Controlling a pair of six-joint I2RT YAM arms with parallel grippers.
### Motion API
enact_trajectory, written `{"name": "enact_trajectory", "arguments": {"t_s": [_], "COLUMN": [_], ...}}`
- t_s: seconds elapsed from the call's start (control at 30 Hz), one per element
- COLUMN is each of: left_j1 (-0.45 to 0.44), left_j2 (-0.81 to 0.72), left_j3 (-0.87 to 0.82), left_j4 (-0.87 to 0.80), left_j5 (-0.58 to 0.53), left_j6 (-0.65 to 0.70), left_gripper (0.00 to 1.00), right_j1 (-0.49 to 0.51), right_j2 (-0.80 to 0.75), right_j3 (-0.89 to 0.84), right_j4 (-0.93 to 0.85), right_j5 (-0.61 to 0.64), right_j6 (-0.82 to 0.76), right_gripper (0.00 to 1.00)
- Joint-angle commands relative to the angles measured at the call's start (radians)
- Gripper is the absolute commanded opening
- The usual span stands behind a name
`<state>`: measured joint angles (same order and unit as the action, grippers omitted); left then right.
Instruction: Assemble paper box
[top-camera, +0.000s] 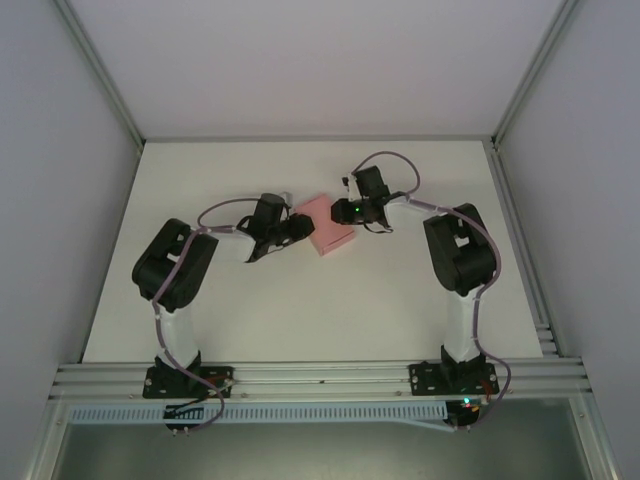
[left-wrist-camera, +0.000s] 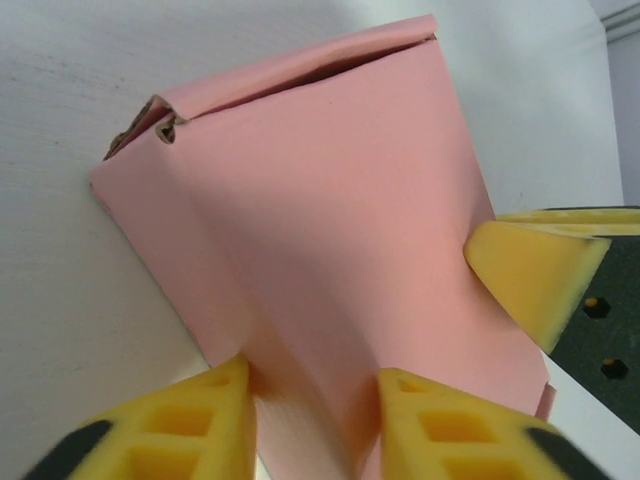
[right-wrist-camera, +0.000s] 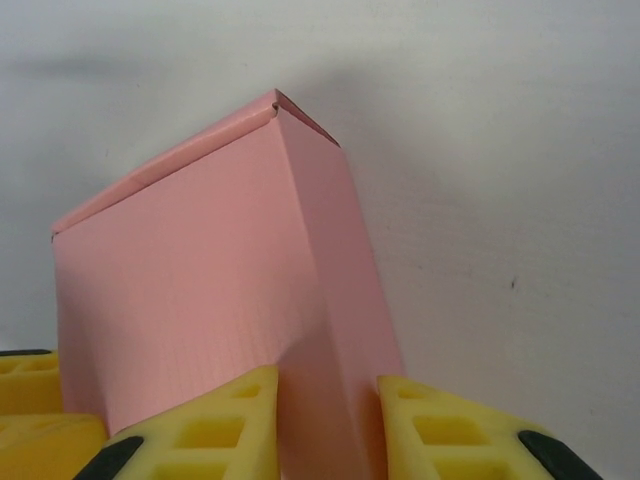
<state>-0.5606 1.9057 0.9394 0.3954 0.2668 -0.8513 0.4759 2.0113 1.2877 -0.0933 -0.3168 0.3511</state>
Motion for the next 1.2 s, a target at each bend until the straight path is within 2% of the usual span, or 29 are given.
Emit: {"name": "enact_trajectory", "arguments": {"t_s": [0.0, 0.3, 0.37, 0.47, 0.5, 0.53, 0.8, 0.9, 1.17], "left_j1": [-0.067, -0.064, -0.058, -0.054, -0.054, -0.054, -0.055, -0.063, -0.085], "left_j2": [-0.013, -0.094, -0.111, -0.128, -0.133, -0.140, -0.229, -0.253, -0.360], "left_j3": [-0.006, 0.045, 0.054, 0.063, 0.065, 0.064, 0.035, 0.005, -0.134], "left_j4": [-0.071, -0.298, -0.343, -0.395, -0.408, -0.423, -0.513, -0.510, -0.489], "left_j5": [0.106, 0.041, 0.016, 0.009, 0.012, 0.009, -0.006, 0.056, 0.066], "left_j6": [0.074, 0.170, 0.186, 0.208, 0.220, 0.225, 0.255, 0.241, 0.185], "left_gripper": [0.39, 0.55, 0.64, 0.82, 0.97, 1.00, 1.00, 1.00, 1.00], "right_j1": [0.134, 0.127, 0.126, 0.125, 0.125, 0.125, 0.130, 0.134, 0.137], "right_j2": [0.033, 0.002, -0.013, -0.023, -0.025, -0.028, -0.028, -0.031, -0.030], "right_j3": [-0.066, -0.050, -0.052, -0.046, -0.045, -0.043, -0.045, -0.049, -0.067], "right_j4": [-0.271, -0.289, -0.296, -0.303, -0.303, -0.301, -0.292, -0.291, -0.265], "right_j5": [-0.120, -0.030, -0.010, 0.008, 0.010, 0.013, 0.023, 0.035, 0.025], "right_j6": [0.048, 0.085, 0.091, 0.093, 0.096, 0.104, 0.125, 0.132, 0.152], "right_gripper": [0.27, 0.27, 0.29, 0.30, 0.31, 0.31, 0.30, 0.30, 0.29]}}
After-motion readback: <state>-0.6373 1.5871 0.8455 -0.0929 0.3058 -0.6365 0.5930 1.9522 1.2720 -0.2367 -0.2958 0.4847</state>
